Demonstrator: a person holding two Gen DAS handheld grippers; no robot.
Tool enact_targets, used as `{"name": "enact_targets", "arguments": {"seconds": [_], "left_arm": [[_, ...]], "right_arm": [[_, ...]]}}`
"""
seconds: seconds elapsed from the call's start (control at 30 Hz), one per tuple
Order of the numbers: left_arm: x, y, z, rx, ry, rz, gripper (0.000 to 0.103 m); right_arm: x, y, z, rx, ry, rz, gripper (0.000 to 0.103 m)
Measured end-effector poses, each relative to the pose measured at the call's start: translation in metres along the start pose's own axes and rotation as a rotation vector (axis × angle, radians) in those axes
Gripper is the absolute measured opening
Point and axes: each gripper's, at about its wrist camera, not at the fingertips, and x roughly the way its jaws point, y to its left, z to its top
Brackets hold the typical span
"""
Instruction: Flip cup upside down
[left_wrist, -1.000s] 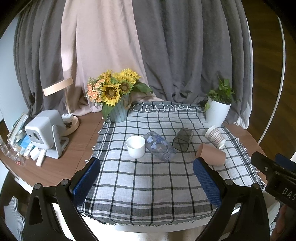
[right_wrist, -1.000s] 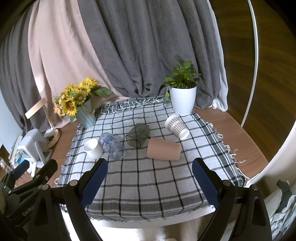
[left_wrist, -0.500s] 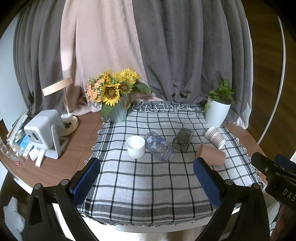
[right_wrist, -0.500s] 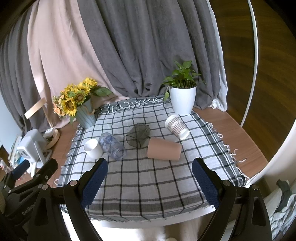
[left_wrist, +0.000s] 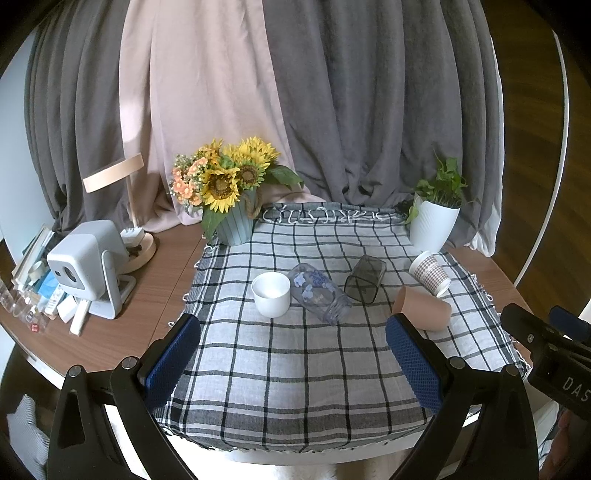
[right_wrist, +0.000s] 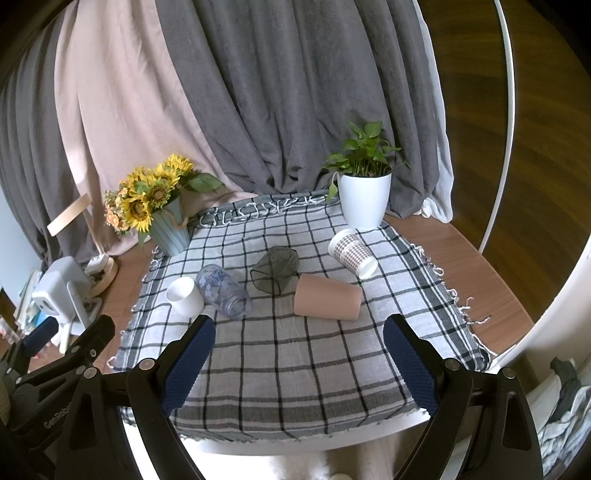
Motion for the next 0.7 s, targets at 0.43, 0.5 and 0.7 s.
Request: {"name": "enact_targets", "arguments": {"seconds": [0.43, 0.5, 0.7], "left_arm": [[0.005, -0.009, -0.003, -0.017, 0.014, 0.021, 0.102], [0.009, -0.010, -0.008, -0.015, 0.023, 0.032, 0.102], [0.035, -0.020, -0.014, -0.040, 0.122, 0.023, 0.102]], "right_arm": [[0.008, -0.001, -0.001, 0.000, 0.020, -0.001, 0.093], [0.014, -0.006, -0.003, -0.008, 0.033, 0.000, 0.093], [0.040, -0.011, -0.008, -0.027, 0.092, -0.013, 0.093]]}}
